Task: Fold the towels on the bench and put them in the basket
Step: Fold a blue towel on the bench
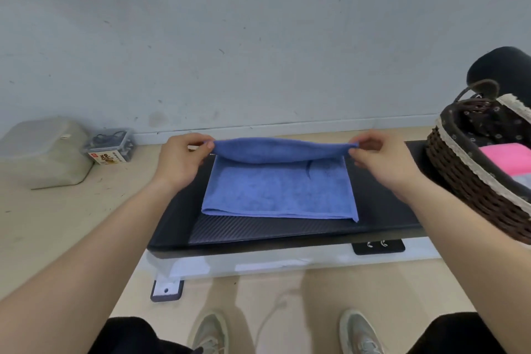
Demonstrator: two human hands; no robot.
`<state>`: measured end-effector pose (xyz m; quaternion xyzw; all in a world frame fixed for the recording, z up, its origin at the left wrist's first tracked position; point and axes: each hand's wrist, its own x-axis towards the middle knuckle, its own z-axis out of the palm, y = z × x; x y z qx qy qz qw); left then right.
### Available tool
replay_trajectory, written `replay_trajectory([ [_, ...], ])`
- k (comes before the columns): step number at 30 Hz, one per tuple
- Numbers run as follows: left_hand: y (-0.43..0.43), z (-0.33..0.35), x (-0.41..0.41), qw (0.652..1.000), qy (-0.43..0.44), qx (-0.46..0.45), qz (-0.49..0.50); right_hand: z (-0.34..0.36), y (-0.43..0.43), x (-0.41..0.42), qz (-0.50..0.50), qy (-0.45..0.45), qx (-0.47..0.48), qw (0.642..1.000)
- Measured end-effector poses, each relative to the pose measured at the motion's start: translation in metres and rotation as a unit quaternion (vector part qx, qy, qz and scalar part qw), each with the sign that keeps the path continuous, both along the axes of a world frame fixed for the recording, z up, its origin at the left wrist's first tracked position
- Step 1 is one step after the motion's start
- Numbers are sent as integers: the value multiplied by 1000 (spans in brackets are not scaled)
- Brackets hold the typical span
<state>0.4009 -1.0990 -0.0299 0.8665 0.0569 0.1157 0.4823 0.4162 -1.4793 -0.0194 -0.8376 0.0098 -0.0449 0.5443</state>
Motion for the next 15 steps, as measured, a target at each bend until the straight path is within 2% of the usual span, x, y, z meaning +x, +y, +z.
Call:
replay_trajectory([
  [3, 4, -13, -28, 1000, -14, 20, -16, -16, -9, -29, 9, -9, -90, 996],
  [7, 15, -24, -55, 993, 24, 97, -69, -23, -19, -47, 52, -23, -224, 973],
  [11, 22, -27, -66, 969, 52, 209, -124, -29, -24, -60, 103, -27, -299, 948],
  [15, 25, -24, -70, 957, 56, 248, -139, -30, -23, -65, 116, -35, -348, 930],
])
